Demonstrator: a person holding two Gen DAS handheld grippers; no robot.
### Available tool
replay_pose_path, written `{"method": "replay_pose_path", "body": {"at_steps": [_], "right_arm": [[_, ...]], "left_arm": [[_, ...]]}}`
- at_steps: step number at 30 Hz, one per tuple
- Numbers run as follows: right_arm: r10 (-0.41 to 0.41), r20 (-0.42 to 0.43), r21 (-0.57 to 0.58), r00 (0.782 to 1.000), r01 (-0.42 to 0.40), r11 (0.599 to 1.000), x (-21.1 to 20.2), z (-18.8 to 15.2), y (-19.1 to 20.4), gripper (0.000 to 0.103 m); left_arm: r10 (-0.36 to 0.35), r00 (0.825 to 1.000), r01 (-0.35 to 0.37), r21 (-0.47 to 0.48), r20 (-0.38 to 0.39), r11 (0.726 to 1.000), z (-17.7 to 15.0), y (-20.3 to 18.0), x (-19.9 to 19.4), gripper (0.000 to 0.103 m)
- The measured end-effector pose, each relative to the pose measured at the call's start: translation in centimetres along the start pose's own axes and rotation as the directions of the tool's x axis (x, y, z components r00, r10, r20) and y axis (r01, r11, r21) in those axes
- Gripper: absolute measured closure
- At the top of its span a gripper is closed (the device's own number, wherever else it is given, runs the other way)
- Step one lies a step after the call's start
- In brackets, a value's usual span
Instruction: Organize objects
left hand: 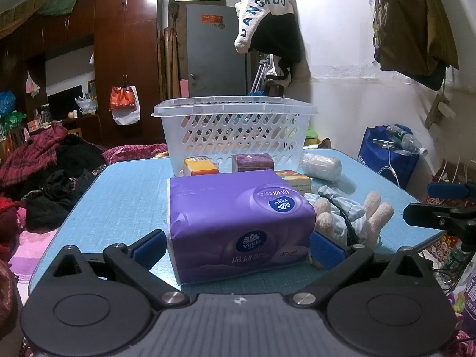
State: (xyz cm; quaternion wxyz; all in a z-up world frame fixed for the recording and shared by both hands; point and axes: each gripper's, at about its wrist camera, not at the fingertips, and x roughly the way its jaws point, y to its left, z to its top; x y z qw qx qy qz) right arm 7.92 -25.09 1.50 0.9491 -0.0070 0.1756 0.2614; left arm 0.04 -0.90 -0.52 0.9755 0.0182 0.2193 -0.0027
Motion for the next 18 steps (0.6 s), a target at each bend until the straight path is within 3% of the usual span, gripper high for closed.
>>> {"method": "replay_pose_path", "body": {"at_steps": [18], "right_arm": [[0.002, -0.006, 0.002, 1.0, -0.002, 1.0, 0.23, -0.16, 0.0, 0.0]], "left_arm": [[-0.001, 1.0, 0.001, 0.001, -0.002, 1.0, -0.15, 0.0, 0.04, 0.0]]}}
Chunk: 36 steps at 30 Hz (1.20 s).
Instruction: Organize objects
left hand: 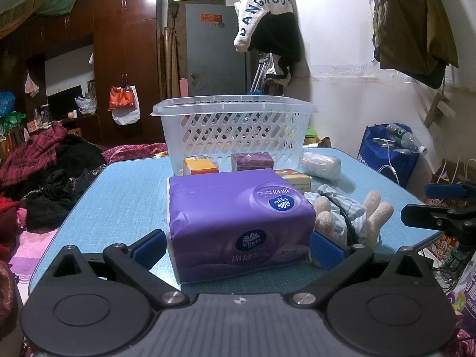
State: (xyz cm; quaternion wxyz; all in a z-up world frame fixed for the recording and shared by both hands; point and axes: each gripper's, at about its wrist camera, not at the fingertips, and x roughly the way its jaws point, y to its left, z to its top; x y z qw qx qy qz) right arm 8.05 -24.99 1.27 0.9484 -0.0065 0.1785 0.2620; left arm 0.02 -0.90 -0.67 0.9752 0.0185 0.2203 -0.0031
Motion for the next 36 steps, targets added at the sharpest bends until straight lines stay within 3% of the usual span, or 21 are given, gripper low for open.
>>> {"method": "replay_pose_path", "body": {"at_steps": [36], "right_arm": [[-0.002, -0.009, 0.011, 1.0, 0.002, 1.0, 0.16, -0.36, -0.08, 0.0]], "left_arm": [[-0.003, 1.0, 0.003, 0.003, 0.001, 1.0, -0.04, -0.04, 0.07, 0.0]]}}
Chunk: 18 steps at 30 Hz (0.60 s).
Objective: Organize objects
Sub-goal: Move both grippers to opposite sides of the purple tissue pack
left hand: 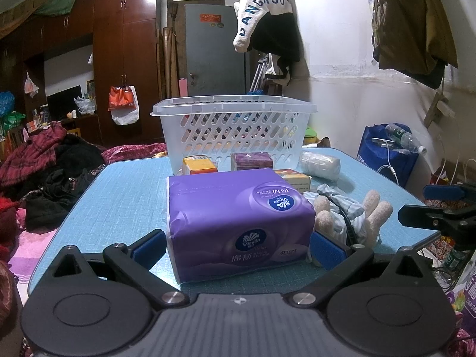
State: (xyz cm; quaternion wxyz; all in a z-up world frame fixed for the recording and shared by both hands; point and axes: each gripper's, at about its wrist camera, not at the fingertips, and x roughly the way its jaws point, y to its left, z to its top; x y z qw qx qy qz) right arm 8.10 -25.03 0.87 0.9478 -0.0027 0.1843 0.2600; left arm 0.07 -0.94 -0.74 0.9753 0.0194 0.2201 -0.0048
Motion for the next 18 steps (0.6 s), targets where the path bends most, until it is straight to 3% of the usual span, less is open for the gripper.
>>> {"method": "replay_pose_path", "body": {"at_steps": [7, 11, 14, 16, 18], "right_arm": [[-0.008, -0.009, 0.0, 1.0, 0.008, 1.0, 0.5, -0.1, -0.3, 0.0], [0.007, -0.013, -0.003, 1.0, -0.007, 1.0, 0.4, 0.0, -0.3, 0.0], [0.133, 0.013, 0.05, 0.991, -0.133, 0.99, 0.1, 0.4, -0.5, 0.0], [0.226, 0.099, 0.085, 0.969, -0.235, 0.968, -0.2, 0.3, -0.6, 0.0], [0.214, 0.133, 0.077, 0.968, -0.225, 0.971, 0.3, 0.5, 0.0, 0.0]], "left_arm": [[0.006, 1.0, -0.006, 0.003, 0.002, 1.0, 0.0, -0.1, 0.0, 0.0], [-0.063, 0.997, 0.065, -0.073, 0.04, 0.995, 0.2, 1.3, -0.4, 0.0], [-0.103, 0.99, 0.112, -0.096, 0.092, 0.989, 0.5, 3.3, -1.0, 0.0], [-0.053, 0.989, 0.065, -0.085, 0.139, 0.994, 0.6, 4.4, -1.5, 0.0], [-0.002, 0.98, 0.016, -0.068, 0.199, 0.998, 0.5, 5.5, -1.7, 0.0]]}}
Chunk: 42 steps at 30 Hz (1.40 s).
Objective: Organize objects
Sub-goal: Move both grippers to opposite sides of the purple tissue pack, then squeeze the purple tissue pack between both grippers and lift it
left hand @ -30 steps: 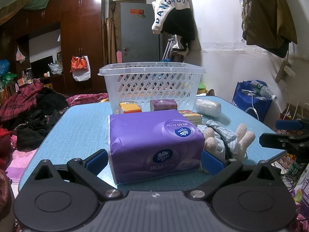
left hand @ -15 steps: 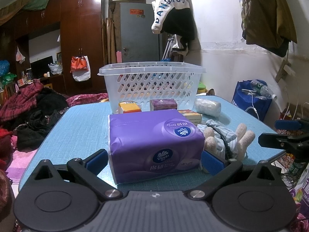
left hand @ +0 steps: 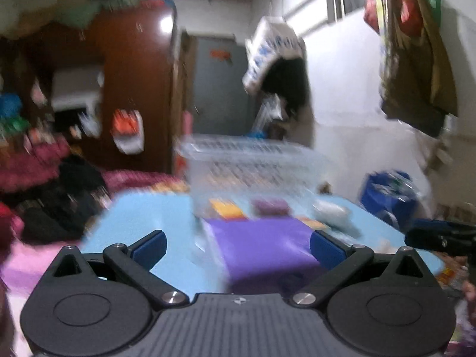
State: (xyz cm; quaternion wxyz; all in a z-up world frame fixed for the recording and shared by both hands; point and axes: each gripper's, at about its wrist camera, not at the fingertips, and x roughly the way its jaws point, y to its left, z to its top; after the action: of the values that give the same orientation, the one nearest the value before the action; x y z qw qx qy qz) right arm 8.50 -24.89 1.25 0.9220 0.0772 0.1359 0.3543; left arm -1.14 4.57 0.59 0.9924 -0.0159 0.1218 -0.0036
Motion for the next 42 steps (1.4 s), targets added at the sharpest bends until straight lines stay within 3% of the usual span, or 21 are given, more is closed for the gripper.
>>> {"method": "replay_pose_path", "body": {"at_steps": [3, 8, 10, 18, 19, 25, 30, 37, 42], "right_arm": [[-0.033, -0.026, -0.07, 0.999, 0.032, 0.997, 2.0, -0.1, 1.0, 0.0], [0.046, -0.046, -0.142, 0.998, -0.052, 0.989, 4.1, -1.1, 2.2, 0.002], [0.069, -0.054, -0.246, 0.996, -0.08, 0.966, 4.0, -1.5, 3.9, 0.006], [0.09, -0.148, -0.339, 0.985, -0.136, 0.931, 5.6, -1.6, 5.5, 0.031], [0.092, -0.153, -0.339, 0.984, -0.14, 0.93, 5.7, -1.5, 5.5, 0.035], [0.108, -0.213, -0.385, 0.971, -0.185, 0.904, 6.7, -0.5, 6.0, 0.035], [0.106, -0.24, -0.434, 0.965, -0.205, 0.877, 7.5, -0.1, 6.7, 0.035], [0.109, -0.203, -0.464, 0.973, -0.193, 0.864, 6.9, -0.6, 7.1, 0.041], [0.129, -0.131, -0.463, 0.983, -0.176, 0.869, 5.2, 0.9, 7.2, 0.042]], "left_arm": [[-0.01, 0.999, 0.012, 0.04, -0.04, 0.999, -0.4, 1.2, 0.7, 0.0], [-0.131, 0.987, 0.135, 0.037, -0.09, 0.99, -1.7, 2.1, 1.3, 0.0], [-0.165, 0.982, 0.168, 0.031, -0.09, 0.985, -2.1, 2.5, 1.2, 0.0], [-0.247, 0.964, 0.257, 0.113, -0.099, 0.96, -3.3, 2.2, 2.4, 0.018], [-0.25, 0.963, 0.26, 0.112, -0.101, 0.959, -3.5, 2.1, 2.5, 0.022], [-0.283, 0.953, 0.294, 0.098, -0.11, 0.951, -3.6, 2.4, 3.6, 0.029], [-0.261, 0.96, 0.272, 0.111, -0.104, 0.956, -3.7, 2.6, 3.5, 0.03], [-0.237, 0.968, 0.247, 0.147, -0.078, 0.958, -3.2, 1.9, 2.5, 0.034], [-0.254, 0.967, 0.252, 0.177, -0.012, 0.951, 0.0, 1.0, 1.2, 0.035]]}}
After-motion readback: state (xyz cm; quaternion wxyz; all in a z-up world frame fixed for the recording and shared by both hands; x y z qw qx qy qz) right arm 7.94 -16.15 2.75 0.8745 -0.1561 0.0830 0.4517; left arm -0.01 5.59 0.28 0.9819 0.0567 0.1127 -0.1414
